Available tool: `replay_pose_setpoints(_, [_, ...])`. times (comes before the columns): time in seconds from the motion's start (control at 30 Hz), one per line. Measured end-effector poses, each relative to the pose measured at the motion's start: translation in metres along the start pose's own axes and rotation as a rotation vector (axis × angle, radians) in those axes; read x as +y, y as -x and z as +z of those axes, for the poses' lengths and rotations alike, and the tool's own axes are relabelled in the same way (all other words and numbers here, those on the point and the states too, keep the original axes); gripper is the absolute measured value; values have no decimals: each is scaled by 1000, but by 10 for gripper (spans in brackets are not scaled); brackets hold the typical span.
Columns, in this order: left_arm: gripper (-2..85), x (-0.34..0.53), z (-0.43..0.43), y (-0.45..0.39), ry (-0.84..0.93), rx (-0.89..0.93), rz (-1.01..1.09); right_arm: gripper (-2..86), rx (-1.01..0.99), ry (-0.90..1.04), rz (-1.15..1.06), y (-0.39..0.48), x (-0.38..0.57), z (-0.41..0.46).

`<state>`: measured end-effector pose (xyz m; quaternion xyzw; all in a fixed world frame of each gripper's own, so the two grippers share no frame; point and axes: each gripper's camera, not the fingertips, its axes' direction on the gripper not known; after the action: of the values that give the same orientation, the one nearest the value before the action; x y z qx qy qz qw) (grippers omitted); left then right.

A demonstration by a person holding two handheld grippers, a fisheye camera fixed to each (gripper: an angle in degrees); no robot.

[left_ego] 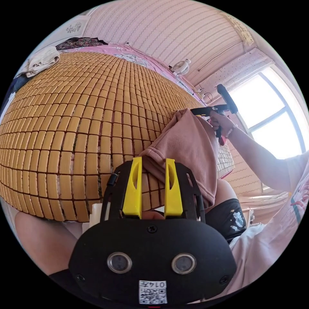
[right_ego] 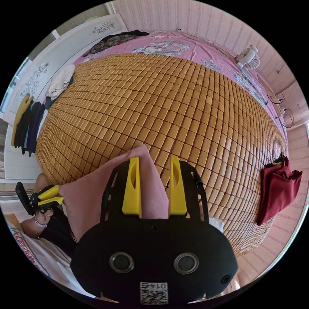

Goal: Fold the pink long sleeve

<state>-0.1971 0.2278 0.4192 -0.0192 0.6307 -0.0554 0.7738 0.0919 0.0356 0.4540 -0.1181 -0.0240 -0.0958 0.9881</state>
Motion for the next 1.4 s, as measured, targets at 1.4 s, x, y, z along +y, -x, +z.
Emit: replay_pose_setpoints(1.4, [53, -3, -108, -99, 48, 118, 236, 33, -787, -289, -205, -209, 88, -83])
